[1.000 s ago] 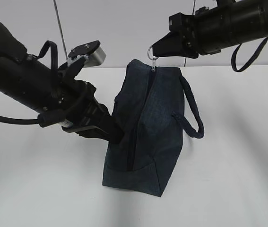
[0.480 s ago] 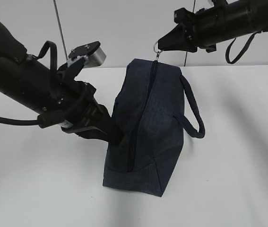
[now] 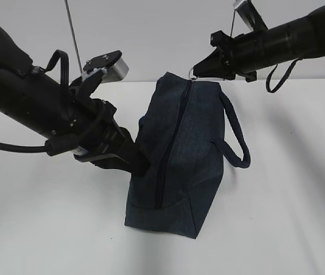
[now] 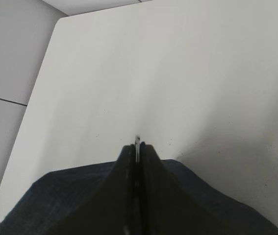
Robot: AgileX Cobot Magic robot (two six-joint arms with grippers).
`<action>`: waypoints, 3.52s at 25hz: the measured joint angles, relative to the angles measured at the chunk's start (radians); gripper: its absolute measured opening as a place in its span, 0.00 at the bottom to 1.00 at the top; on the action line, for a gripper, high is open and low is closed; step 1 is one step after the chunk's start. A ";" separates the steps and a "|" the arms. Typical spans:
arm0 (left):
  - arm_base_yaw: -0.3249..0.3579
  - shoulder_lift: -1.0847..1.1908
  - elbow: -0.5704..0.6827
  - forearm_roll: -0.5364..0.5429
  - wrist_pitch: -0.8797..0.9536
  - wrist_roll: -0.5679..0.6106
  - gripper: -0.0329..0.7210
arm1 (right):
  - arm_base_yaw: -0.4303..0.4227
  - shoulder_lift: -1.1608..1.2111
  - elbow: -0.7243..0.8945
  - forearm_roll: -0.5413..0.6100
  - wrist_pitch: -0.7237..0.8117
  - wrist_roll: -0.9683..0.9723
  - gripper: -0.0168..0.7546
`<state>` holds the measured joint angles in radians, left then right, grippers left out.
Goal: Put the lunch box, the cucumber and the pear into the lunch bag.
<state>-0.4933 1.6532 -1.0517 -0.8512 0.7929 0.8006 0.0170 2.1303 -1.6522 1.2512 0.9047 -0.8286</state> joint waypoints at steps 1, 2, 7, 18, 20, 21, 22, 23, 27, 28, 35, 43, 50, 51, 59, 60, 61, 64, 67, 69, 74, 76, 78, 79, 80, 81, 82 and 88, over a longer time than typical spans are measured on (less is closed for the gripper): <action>0.000 0.000 0.000 0.001 0.001 0.000 0.03 | 0.000 0.010 -0.002 0.004 0.000 0.000 0.03; 0.000 0.000 0.000 0.001 0.002 0.000 0.03 | -0.001 0.018 -0.002 0.008 0.000 0.000 0.03; 0.000 0.000 0.000 0.002 0.004 0.000 0.03 | -0.009 0.062 -0.004 0.036 0.010 0.010 0.03; 0.002 0.000 -0.007 0.007 0.028 -0.098 0.06 | -0.012 0.069 -0.069 0.047 0.123 0.014 0.03; 0.012 0.001 -0.026 0.015 0.061 -0.128 0.13 | -0.013 0.069 -0.082 0.047 0.134 0.014 0.03; 0.015 0.001 -0.040 0.015 0.081 -0.137 0.18 | -0.013 0.069 -0.084 0.045 0.138 0.014 0.03; 0.020 0.001 -0.056 0.015 0.094 -0.143 0.23 | -0.013 0.069 -0.084 0.045 0.138 0.014 0.03; 0.025 -0.001 -0.070 0.015 0.106 -0.150 0.29 | -0.013 0.069 -0.084 0.045 0.140 0.014 0.03; 0.042 -0.013 -0.140 0.018 0.133 -0.173 0.46 | -0.013 0.069 -0.084 0.045 0.144 0.014 0.03; 0.045 -0.017 -0.161 0.022 0.149 -0.177 0.47 | -0.013 0.069 -0.084 0.043 0.146 0.014 0.03; 0.060 -0.019 -0.294 0.024 0.050 -0.216 0.49 | -0.013 0.069 -0.084 0.057 0.180 0.014 0.03; 0.060 0.009 -0.350 0.011 -0.077 -0.217 0.49 | -0.013 0.069 -0.084 0.090 0.187 0.014 0.03; 0.060 0.150 -0.447 0.008 -0.065 -0.225 0.49 | -0.013 0.069 -0.084 0.094 0.192 0.014 0.03; 0.060 0.171 -0.466 0.012 -0.059 -0.233 0.49 | -0.013 0.069 -0.084 0.095 0.193 0.014 0.03; 0.060 0.282 -0.554 0.119 -0.021 -0.324 0.47 | -0.013 0.069 -0.084 0.096 0.193 0.012 0.03; 0.060 0.288 -0.556 0.129 -0.017 -0.330 0.44 | -0.013 0.069 -0.084 0.096 0.193 0.012 0.03; 0.060 0.293 -0.556 0.140 -0.014 -0.334 0.41 | -0.013 0.069 -0.084 0.096 0.193 0.012 0.03; 0.060 0.302 -0.560 0.150 -0.002 -0.339 0.26 | -0.014 0.069 -0.084 0.105 0.197 0.009 0.03; 0.060 0.302 -0.560 0.157 0.003 -0.340 0.09 | -0.014 0.069 -0.084 0.107 0.200 0.004 0.03; 0.060 0.302 -0.560 0.159 0.006 -0.340 0.07 | -0.014 0.069 -0.084 0.107 0.200 0.003 0.03; 0.060 0.302 -0.560 0.160 0.022 -0.340 0.06 | -0.014 0.069 -0.084 0.113 0.157 0.000 0.03; 0.060 0.301 -0.560 0.160 0.027 -0.340 0.06 | -0.014 0.069 -0.084 0.111 0.135 0.000 0.03; 0.060 0.295 -0.560 0.164 0.032 -0.339 0.06 | -0.014 0.069 -0.084 0.100 0.120 0.000 0.03; 0.060 0.288 -0.560 0.167 0.035 -0.339 0.06 | -0.014 0.069 -0.084 0.097 0.116 0.000 0.03; 0.060 0.283 -0.560 0.173 0.042 -0.339 0.06 | -0.014 0.069 -0.084 0.092 0.109 0.000 0.03; 0.060 0.277 -0.560 0.178 0.050 -0.339 0.06 | -0.014 0.069 -0.084 0.091 0.107 0.000 0.03; 0.060 0.271 -0.560 0.181 0.058 -0.339 0.06 | -0.014 0.069 -0.084 0.091 0.107 0.000 0.03; 0.060 0.258 -0.560 0.177 0.090 -0.309 0.06 | -0.014 0.095 -0.084 0.088 0.109 0.000 0.03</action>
<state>-0.4334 1.9109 -1.6121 -0.6743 0.8834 0.4915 0.0030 2.2257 -1.7362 1.3395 1.0137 -0.8283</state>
